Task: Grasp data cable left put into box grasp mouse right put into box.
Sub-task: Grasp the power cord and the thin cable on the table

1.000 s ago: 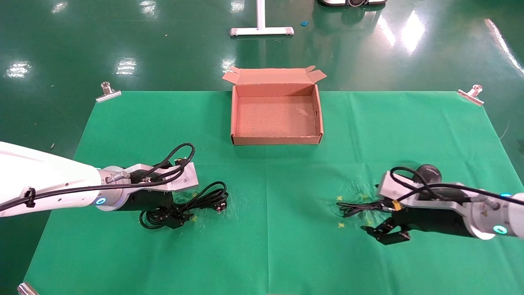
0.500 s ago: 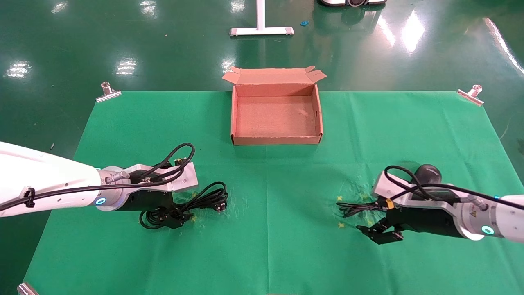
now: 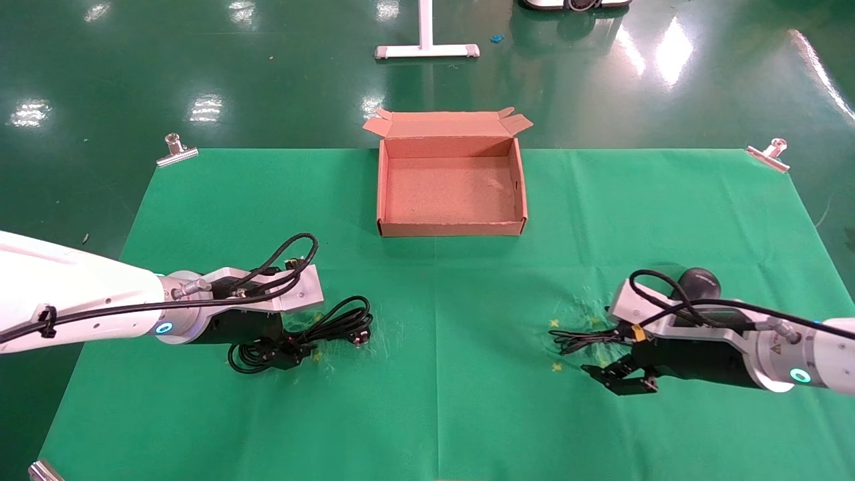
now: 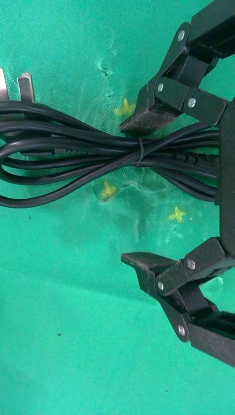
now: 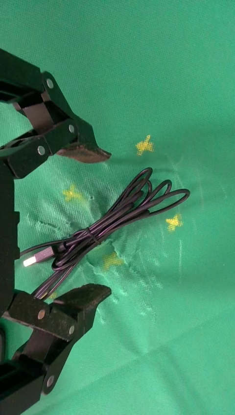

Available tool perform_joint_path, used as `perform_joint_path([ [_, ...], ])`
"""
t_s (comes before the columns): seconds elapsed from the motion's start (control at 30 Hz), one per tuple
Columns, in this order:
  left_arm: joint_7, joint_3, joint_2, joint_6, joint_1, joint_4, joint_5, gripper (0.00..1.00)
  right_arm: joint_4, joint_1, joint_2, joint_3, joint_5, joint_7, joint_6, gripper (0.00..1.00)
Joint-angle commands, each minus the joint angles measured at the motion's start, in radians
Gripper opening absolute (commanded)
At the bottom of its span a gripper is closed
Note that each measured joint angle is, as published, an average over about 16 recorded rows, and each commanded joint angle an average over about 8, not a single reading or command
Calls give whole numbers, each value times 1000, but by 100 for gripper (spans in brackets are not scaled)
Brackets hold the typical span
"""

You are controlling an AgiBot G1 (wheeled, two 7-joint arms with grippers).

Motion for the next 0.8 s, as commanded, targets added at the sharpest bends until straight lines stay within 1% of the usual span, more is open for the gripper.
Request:
perform_joint_path([
  [0.03,0,0,0,0,0,0,-1,0,1,0,1,0,1,-1,-1,0],
  [0.8,0,0,0,0,0,0,-1,0,2,1,3,2,4,-3,-3,0],
])
